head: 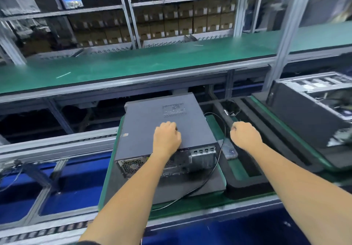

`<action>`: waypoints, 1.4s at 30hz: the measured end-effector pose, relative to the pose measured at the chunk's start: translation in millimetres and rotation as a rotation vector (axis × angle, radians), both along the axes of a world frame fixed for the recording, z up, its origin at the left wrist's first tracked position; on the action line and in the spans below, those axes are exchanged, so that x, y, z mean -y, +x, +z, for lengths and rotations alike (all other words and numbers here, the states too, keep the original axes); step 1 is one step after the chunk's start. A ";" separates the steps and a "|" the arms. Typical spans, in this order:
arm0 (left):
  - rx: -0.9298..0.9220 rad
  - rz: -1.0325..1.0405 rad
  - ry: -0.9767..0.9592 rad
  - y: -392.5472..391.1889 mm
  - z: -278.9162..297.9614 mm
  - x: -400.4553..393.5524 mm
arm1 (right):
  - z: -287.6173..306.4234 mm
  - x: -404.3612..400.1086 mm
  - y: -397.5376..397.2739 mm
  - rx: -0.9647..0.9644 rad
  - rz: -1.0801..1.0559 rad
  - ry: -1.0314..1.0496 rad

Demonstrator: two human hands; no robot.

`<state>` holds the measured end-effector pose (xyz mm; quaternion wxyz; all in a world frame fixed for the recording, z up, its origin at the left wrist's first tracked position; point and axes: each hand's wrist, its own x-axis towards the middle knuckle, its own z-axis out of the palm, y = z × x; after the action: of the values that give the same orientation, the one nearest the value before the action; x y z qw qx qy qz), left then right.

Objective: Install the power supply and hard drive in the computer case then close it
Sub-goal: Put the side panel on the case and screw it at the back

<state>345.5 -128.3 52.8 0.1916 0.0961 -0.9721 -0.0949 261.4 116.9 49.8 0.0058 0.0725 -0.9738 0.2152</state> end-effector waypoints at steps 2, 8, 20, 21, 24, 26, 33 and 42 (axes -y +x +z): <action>0.018 -0.068 0.067 -22.1 3.5 -28.2 | 3.5 -18.1 -14.2 0.039 0.020 -0.011; 0.100 -0.262 0.128 -109.3 -3.2 -106.5 | -11.5 -47.8 -80.6 0.112 0.076 -0.038; 0.694 0.334 0.107 -271.7 -90.1 -157.1 | -60.7 -81.7 -231.9 0.419 0.313 -0.061; 0.689 0.371 0.099 -275.0 -97.2 -155.1 | -62.9 -83.1 -239.5 0.418 0.324 -0.055; 0.661 0.428 0.133 -281.3 -109.2 -146.8 | -69.4 -84.8 -255.5 0.442 0.347 -0.046; 0.631 0.439 0.137 -285.9 -111.0 -141.8 | -71.7 -83.6 -264.2 0.481 0.341 -0.056; 0.615 0.278 0.251 -306.4 -86.4 -146.8 | -62.0 -91.7 -290.3 0.625 0.155 -0.323; 0.383 -0.546 0.166 -306.8 -5.7 -189.2 | -34.2 -88.1 -278.0 0.950 -0.097 -0.898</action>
<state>38.6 60.9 47.1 -0.0354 -0.1366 -0.9692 -0.2018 -16.6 205.0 15.6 -0.3856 -0.0837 -0.6882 0.6089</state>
